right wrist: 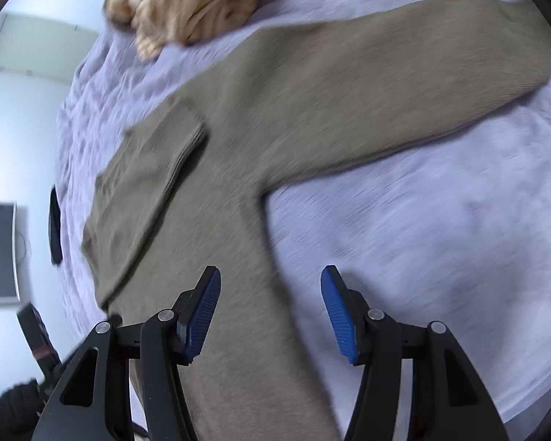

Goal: Fold small clothes
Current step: 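Move the right tool to the other sleeve and grasp its cuff, then fold the held sleeve across the sweater body with the right tool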

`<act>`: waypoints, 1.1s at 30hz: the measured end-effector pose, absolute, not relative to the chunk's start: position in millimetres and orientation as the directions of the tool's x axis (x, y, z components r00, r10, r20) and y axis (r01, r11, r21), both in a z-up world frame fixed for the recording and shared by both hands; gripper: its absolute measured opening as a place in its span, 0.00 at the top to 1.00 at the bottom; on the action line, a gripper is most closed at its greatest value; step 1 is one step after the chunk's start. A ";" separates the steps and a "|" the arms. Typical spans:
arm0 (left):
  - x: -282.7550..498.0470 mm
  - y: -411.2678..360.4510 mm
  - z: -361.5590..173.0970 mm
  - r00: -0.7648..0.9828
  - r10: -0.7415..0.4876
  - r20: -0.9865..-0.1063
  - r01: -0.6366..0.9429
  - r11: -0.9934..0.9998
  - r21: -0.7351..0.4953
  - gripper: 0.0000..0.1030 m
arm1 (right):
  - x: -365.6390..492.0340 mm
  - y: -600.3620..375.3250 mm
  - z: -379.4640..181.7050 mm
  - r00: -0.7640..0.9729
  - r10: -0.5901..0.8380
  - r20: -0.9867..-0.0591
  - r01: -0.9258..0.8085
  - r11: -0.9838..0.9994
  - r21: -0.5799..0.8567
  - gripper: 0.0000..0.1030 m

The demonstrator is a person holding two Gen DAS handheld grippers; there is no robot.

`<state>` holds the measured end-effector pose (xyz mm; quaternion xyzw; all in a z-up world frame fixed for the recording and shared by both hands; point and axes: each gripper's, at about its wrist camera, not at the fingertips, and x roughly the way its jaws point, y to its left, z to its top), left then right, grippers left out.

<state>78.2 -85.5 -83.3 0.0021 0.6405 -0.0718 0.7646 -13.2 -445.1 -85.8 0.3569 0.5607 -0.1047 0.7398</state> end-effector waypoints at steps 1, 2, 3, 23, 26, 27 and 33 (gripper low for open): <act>76.9 -94.0 -83.2 0.167 -0.110 -0.980 0.123 0.988 -0.090 0.06 | -16.5 -461.2 -84.2 0.372 0.227 -0.900 0.579 0.701 0.417 0.41; 76.6 -102.3 -83.0 0.166 -0.114 -0.980 0.135 0.987 -0.092 0.06 | -20.2 -478.7 -83.1 0.397 0.207 -0.894 0.605 0.674 0.424 0.41; 75.9 -106.3 -83.2 0.166 -0.116 -0.979 0.145 0.985 -0.092 0.06 | -23.0 -490.7 -82.7 0.413 0.194 -0.890 0.623 0.653 0.431 0.41; 108.2 -201.6 -88.2 0.197 -0.178 -0.964 0.246 0.961 -0.127 0.06 | -46.5 -649.1 -116.9 0.741 0.147 -0.655 0.637 0.154 0.756 0.43; 121.2 -230.6 -88.6 0.233 -0.203 -0.951 0.279 0.951 -0.135 0.06 | -34.3 -643.5 -118.2 0.767 0.202 -0.609 0.593 0.136 0.793 0.89; 124.5 -240.1 -88.5 0.244 -0.210 -0.947 0.295 0.946 -0.133 0.06 | -28.0 -639.9 -116.7 0.778 0.219 -0.589 0.572 0.141 0.808 0.89; 141.6 -295.4 -104.3 0.288 -0.216 -0.933 0.354 0.929 -0.106 0.06 | -4.2 -619.5 -78.5 0.819 0.294 -0.492 0.442 0.222 0.869 0.90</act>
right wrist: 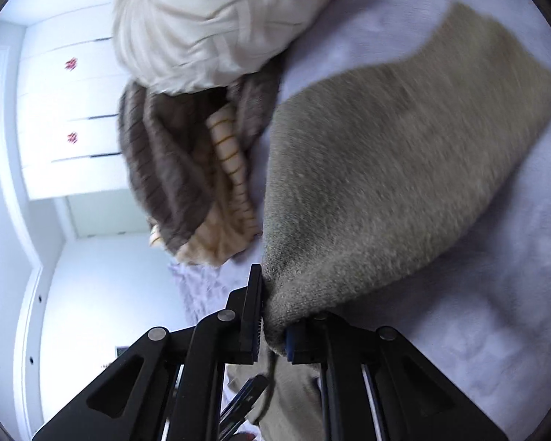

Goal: Fold small clothes
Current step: 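Fold the held sleeve across the sweater body with the right tool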

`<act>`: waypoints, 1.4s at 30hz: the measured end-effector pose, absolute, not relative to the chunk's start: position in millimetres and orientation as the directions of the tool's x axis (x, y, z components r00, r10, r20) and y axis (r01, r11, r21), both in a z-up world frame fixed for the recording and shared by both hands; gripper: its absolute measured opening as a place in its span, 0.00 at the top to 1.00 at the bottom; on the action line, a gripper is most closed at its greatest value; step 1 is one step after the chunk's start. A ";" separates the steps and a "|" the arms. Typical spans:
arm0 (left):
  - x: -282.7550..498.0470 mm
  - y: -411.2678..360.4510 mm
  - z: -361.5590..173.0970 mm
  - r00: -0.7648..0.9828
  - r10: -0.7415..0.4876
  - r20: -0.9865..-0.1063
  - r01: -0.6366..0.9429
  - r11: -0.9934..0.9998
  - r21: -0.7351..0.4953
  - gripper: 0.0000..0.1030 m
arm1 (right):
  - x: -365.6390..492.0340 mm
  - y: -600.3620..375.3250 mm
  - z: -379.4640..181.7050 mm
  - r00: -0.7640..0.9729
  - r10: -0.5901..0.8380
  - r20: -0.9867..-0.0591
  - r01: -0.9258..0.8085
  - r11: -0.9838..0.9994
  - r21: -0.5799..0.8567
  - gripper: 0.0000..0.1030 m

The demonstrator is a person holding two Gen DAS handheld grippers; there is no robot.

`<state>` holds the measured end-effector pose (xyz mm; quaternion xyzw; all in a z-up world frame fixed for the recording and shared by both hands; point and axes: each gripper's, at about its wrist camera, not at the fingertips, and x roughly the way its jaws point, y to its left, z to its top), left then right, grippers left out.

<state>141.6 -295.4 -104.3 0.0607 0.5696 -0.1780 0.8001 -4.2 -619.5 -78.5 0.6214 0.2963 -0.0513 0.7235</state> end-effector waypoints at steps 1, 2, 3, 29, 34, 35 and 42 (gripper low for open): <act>142.7 -302.2 -110.5 0.280 -0.207 -0.937 0.364 0.926 -0.096 0.06 | -1.6 -615.1 -71.8 0.823 0.302 -0.482 0.426 0.233 0.874 0.90; 143.4 -311.0 -121.2 0.259 -0.186 -0.948 0.384 0.920 -0.075 0.06 | 2.3 -611.3 -64.6 0.826 0.310 -0.472 0.409 0.248 0.878 0.90; 142.2 -318.8 -131.3 0.243 -0.141 -0.960 0.411 0.911 -0.029 0.06 | 6.7 -606.5 -57.5 0.827 0.317 -0.464 0.393 0.264 0.881 0.90; 106.1 -14.0 -99.9 0.327 0.026 -0.945 -0.002 1.000 0.027 0.06 | 174.0 -196.3 -64.1 0.299 0.378 -0.876 -0.288 0.911 0.295 0.90; 96.7 13.0 -122.4 0.298 0.026 -0.954 -0.049 0.999 0.012 0.06 | 150.0 -167.7 -122.9 0.178 0.235 -0.955 -0.320 0.932 0.170 0.76; 94.7 15.7 -126.8 0.292 0.021 -0.956 -0.056 0.998 0.005 0.06 | 145.9 -170.5 -121.0 0.177 0.254 -0.951 -0.313 0.931 0.190 0.65; 84.2 20.2 -126.9 0.306 -0.006 -0.952 -0.078 0.996 -0.031 0.06 | 168.7 -238.5 -93.3 0.253 0.418 -0.873 0.023 0.899 0.437 0.43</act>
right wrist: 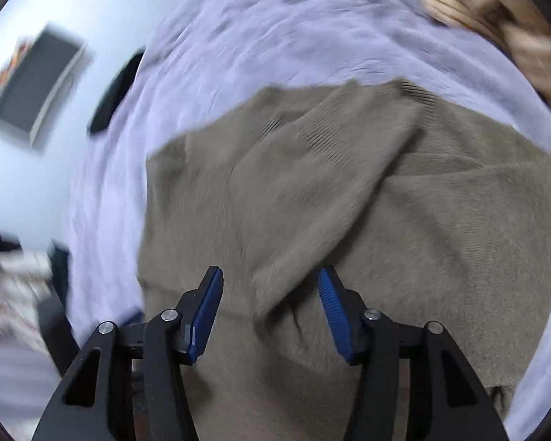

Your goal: Fold small clothes

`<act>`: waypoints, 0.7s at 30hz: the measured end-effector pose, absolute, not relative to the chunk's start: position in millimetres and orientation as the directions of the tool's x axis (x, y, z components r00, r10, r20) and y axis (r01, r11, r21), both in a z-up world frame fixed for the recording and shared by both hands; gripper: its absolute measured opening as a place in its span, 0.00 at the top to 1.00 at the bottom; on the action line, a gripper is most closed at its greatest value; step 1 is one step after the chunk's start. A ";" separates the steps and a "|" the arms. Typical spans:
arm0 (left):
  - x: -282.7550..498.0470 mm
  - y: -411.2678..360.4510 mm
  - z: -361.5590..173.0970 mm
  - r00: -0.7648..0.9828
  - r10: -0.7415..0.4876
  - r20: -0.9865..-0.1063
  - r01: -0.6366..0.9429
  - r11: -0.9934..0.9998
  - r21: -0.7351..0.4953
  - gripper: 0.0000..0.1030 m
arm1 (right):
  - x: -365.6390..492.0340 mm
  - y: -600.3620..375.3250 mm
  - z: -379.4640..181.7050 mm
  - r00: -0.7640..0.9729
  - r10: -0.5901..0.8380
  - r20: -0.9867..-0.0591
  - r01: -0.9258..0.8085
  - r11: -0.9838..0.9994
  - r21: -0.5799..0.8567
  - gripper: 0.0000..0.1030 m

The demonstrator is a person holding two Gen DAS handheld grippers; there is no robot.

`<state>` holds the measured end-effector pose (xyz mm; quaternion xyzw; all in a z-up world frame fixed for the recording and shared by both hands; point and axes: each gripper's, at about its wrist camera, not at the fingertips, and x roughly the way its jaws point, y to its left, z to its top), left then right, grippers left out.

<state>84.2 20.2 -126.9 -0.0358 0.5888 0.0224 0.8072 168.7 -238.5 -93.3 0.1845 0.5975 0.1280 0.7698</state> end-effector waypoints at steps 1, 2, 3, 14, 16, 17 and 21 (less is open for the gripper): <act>79.8 24.4 -123.8 0.309 -0.011 -0.951 -0.081 0.996 -0.038 0.06 | 178.2 -248.4 -98.2 0.266 0.447 -0.854 0.104 0.867 0.487 0.43; 78.0 27.6 -121.6 0.312 -0.015 -0.950 -0.085 0.995 -0.043 0.06 | 185.6 -258.8 -102.8 0.274 0.472 -0.838 0.181 0.830 0.527 0.43; 73.9 33.3 -118.3 0.315 -0.015 -0.949 -0.089 0.995 -0.045 0.06 | 192.8 -268.1 -111.1 0.284 0.499 -0.819 0.257 0.783 0.566 0.44; 39.7 68.0 -105.5 0.298 0.020 -0.954 -0.164 0.986 -0.031 0.06 | 189.6 -106.5 -82.4 0.203 0.348 -0.915 -0.388 0.887 0.251 0.86; 36.5 72.5 -102.9 0.292 0.024 -0.956 -0.175 0.984 -0.028 0.06 | 172.9 -82.7 -90.4 0.164 0.307 -0.938 -0.479 0.855 0.196 0.63; 33.5 75.3 -100.9 0.293 0.030 -0.956 -0.179 0.984 -0.024 0.06 | 166.4 -77.2 -92.9 0.153 0.302 -0.941 -0.498 0.846 0.190 0.46; 25.4 84.9 -91.8 0.304 0.038 -0.952 -0.191 0.981 -0.022 0.06 | 144.5 -87.5 -93.7 0.115 0.351 -0.929 -0.461 0.848 0.263 0.41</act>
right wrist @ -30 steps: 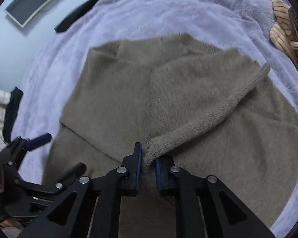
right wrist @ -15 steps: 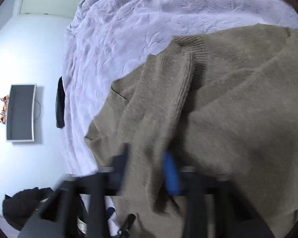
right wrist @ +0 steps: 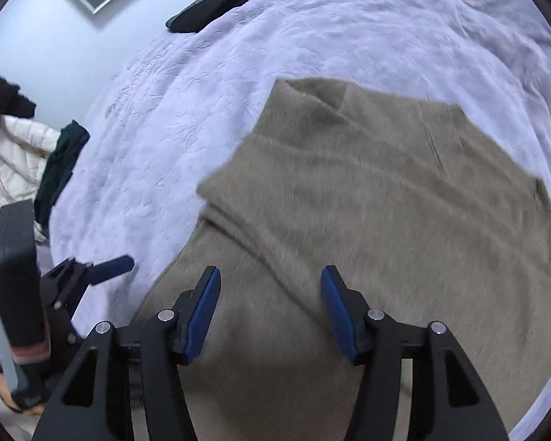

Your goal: Fold small clothes

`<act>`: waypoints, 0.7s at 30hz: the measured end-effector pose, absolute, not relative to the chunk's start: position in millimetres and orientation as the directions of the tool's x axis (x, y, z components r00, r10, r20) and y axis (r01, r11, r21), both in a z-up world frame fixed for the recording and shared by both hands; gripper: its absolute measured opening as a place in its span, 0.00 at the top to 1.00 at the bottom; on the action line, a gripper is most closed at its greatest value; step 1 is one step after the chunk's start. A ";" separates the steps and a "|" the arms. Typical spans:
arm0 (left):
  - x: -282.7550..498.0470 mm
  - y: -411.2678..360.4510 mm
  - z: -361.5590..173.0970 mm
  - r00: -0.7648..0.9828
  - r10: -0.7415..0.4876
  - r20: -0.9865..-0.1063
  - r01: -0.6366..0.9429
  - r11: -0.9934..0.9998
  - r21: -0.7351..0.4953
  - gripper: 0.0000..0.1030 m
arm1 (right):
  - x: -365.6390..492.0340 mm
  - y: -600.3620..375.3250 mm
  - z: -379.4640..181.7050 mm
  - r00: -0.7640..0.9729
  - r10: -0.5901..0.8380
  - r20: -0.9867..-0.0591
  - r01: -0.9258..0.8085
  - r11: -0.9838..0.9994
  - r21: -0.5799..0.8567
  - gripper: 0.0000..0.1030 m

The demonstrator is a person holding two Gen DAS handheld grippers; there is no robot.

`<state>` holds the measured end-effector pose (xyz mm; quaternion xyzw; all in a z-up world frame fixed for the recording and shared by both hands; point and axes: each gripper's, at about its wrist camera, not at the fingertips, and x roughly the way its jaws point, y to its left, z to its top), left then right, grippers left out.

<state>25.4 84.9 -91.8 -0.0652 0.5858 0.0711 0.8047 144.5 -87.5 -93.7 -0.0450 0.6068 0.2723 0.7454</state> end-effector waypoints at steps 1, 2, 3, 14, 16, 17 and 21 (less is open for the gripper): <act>25.6 87.8 -88.2 0.309 0.035 -0.950 -0.196 0.980 -0.027 0.06 | 141.5 -100.4 -93.7 0.116 0.359 -0.926 -0.420 0.863 0.282 0.41; 27.5 89.2 -84.8 0.316 0.032 -0.948 -0.201 0.979 -0.034 0.06 | 137.7 -117.4 -93.1 0.118 0.369 -0.922 -0.365 0.879 0.305 0.41; 30.4 90.7 -81.0 0.325 0.029 -0.945 -0.204 0.978 -0.040 0.06 | 135.1 -137.9 -92.6 0.124 0.384 -0.915 -0.289 0.896 0.337 0.41; 120.1 73.3 -77.9 0.379 0.038 -0.925 -0.196 0.980 -0.040 0.06 | 65.2 -377.9 -119.9 0.338 0.407 -0.849 0.503 0.684 0.528 0.42; 130.0 63.3 -84.0 0.370 0.039 -0.928 -0.192 0.981 -0.035 0.06 | 70.0 -383.9 -128.2 0.388 0.428 -0.816 0.526 0.624 0.578 0.70; 132.7 59.1 -84.8 0.374 0.039 -0.927 -0.184 0.982 -0.033 0.06 | 74.5 -385.0 -129.4 0.413 0.439 -0.798 0.521 0.605 0.602 0.92; 136.6 45.6 -94.2 0.359 0.066 -0.931 -0.134 0.991 0.019 0.06 | 80.3 -389.4 -116.1 0.492 0.410 -0.768 0.501 0.588 0.635 0.92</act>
